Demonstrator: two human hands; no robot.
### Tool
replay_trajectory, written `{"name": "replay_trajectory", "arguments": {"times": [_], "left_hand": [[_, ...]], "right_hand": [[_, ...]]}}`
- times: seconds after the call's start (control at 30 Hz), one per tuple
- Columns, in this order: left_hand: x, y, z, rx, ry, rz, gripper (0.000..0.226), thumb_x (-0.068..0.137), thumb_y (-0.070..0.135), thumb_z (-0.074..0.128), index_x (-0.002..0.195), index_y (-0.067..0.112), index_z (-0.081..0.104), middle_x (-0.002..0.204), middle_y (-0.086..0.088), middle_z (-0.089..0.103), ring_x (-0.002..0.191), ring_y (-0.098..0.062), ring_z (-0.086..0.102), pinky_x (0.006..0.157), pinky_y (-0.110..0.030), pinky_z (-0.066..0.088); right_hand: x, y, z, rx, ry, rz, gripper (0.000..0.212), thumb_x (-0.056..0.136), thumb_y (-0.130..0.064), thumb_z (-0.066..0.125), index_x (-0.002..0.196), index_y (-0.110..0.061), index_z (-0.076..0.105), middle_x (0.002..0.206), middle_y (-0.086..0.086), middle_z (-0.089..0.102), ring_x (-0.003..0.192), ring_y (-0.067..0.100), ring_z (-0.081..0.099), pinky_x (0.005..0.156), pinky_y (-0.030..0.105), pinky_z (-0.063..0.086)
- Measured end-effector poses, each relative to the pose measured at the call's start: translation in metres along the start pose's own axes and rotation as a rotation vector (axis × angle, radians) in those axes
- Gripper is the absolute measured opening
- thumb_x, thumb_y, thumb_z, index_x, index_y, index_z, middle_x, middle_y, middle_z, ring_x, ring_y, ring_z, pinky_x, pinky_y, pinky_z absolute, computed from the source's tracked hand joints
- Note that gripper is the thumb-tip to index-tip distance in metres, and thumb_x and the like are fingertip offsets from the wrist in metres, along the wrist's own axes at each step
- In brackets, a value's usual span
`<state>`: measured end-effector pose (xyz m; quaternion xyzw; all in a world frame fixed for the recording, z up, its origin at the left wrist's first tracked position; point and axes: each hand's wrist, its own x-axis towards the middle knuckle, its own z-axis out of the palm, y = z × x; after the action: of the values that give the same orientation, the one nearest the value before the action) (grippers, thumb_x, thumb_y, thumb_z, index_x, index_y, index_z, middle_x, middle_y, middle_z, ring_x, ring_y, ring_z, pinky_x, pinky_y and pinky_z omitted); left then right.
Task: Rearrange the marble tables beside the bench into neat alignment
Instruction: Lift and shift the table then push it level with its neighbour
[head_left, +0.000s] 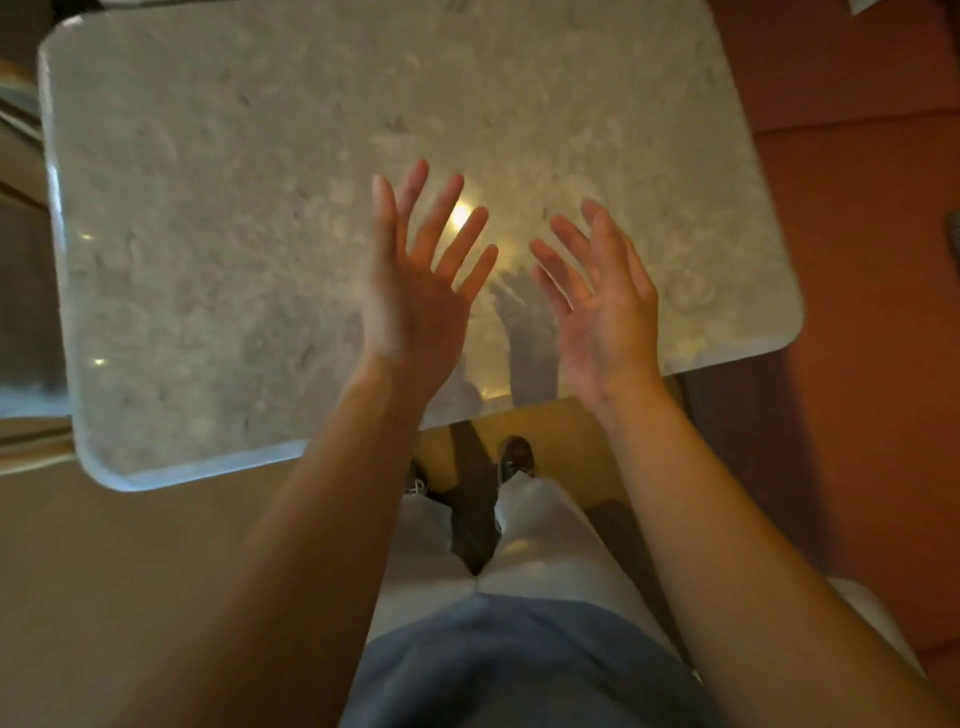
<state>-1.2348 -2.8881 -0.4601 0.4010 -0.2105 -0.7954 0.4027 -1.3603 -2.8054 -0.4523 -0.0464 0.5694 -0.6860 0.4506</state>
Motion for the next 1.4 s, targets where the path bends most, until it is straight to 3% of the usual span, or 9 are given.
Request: {"name": "replay_trajectory", "arguments": {"times": [0.27, 0.47, 0.63, 0.7, 0.77, 0.9, 0.97, 1.07, 1.4], "left_hand": [[-0.010, -0.105, -0.014, -0.424, 0.100, -0.246, 0.056, 0.100, 0.060, 0.059, 0.142, 0.022, 0.065, 0.140, -0.005, 0.071, 0.132, -0.030, 0.065, 0.114, -0.051, 0.047], [-0.030, -0.151, -0.040, -0.707, 0.138, -0.378, 0.058, 0.097, 0.055, 0.067, 0.125, 0.005, 0.075, 0.135, -0.016, 0.071, 0.127, -0.035, 0.066, 0.108, -0.057, 0.050], [-0.043, -0.165, -0.069, -0.561, 0.186, -0.550, 0.065, 0.090, 0.068, 0.067, 0.091, 0.004, 0.081, 0.122, -0.015, 0.076, 0.110, -0.037, 0.077, 0.090, -0.053, 0.063], [-0.047, -0.167, -0.078, -0.343, 0.257, -0.621, 0.071, 0.084, 0.077, 0.066, 0.085, 0.006, 0.074, 0.111, -0.012, 0.076, 0.107, -0.035, 0.077, 0.093, -0.051, 0.062], [-0.048, -0.167, -0.086, -0.158, 0.257, -0.648, 0.083, 0.077, 0.085, 0.062, 0.102, 0.006, 0.070, 0.112, -0.013, 0.069, 0.116, -0.034, 0.070, 0.105, -0.054, 0.055], [-0.042, -0.155, -0.100, -0.181, 0.312, -0.449, 0.065, 0.090, 0.078, 0.057, 0.096, 0.015, 0.073, 0.081, -0.003, 0.078, 0.093, -0.026, 0.077, 0.093, -0.045, 0.060], [-0.037, -0.146, -0.107, -0.361, 0.445, -0.310, 0.056, 0.094, 0.062, 0.068, 0.120, 0.013, 0.067, 0.093, -0.010, 0.083, 0.089, -0.031, 0.082, 0.080, -0.052, 0.066], [-0.026, -0.137, -0.108, -0.615, 0.454, -0.228, 0.059, 0.088, 0.050, 0.080, 0.126, 0.006, 0.067, 0.103, -0.022, 0.080, 0.086, -0.041, 0.080, 0.064, -0.054, 0.064], [-0.007, -0.139, -0.113, -0.628, 0.512, -0.175, 0.064, 0.087, 0.051, 0.077, 0.138, 0.013, 0.067, 0.131, -0.013, 0.074, 0.115, -0.033, 0.075, 0.089, -0.052, 0.063]], "right_hand": [[0.013, 0.050, -0.075, 0.238, 0.136, 0.281, 0.053, 0.098, -0.033, 0.070, 0.145, -0.011, 0.056, 0.132, 0.011, 0.070, 0.116, 0.024, 0.074, 0.097, 0.035, 0.060], [0.007, 0.088, -0.115, 0.273, 0.232, 0.432, 0.028, 0.102, -0.035, 0.066, 0.113, -0.010, 0.071, 0.104, 0.006, 0.081, 0.106, 0.020, 0.077, 0.087, 0.032, 0.063], [0.003, 0.111, -0.123, 0.180, 0.346, 0.506, 0.034, 0.091, -0.042, 0.078, 0.092, -0.010, 0.067, 0.069, 0.000, 0.067, 0.066, 0.012, 0.071, 0.071, 0.027, 0.063], [0.006, 0.114, -0.121, 0.137, 0.378, 0.549, 0.044, 0.085, -0.048, 0.082, 0.101, -0.009, 0.067, 0.080, 0.001, 0.064, 0.069, 0.011, 0.066, 0.069, 0.026, 0.060], [0.011, 0.117, -0.120, 0.143, 0.360, 0.571, 0.055, 0.083, -0.052, 0.082, 0.118, -0.012, 0.070, 0.104, 0.005, 0.076, 0.092, 0.017, 0.074, 0.077, 0.029, 0.061], [0.019, 0.121, -0.114, 0.263, 0.332, 0.543, 0.054, 0.086, -0.047, 0.081, 0.126, -0.013, 0.070, 0.124, 0.013, 0.076, 0.115, 0.028, 0.073, 0.099, 0.039, 0.061], [0.025, 0.123, -0.114, 0.333, 0.301, 0.498, 0.047, 0.090, -0.046, 0.078, 0.124, -0.014, 0.069, 0.122, 0.013, 0.077, 0.114, 0.029, 0.074, 0.097, 0.039, 0.062], [0.039, 0.128, -0.113, 0.372, 0.229, 0.448, 0.047, 0.094, -0.054, 0.070, 0.127, -0.021, 0.069, 0.124, 0.012, 0.077, 0.118, 0.032, 0.073, 0.104, 0.046, 0.058], [0.054, 0.137, -0.117, 0.357, 0.257, 0.427, 0.039, 0.094, -0.056, 0.068, 0.121, -0.029, 0.073, 0.114, 0.008, 0.081, 0.102, 0.029, 0.078, 0.084, 0.049, 0.065]]}}
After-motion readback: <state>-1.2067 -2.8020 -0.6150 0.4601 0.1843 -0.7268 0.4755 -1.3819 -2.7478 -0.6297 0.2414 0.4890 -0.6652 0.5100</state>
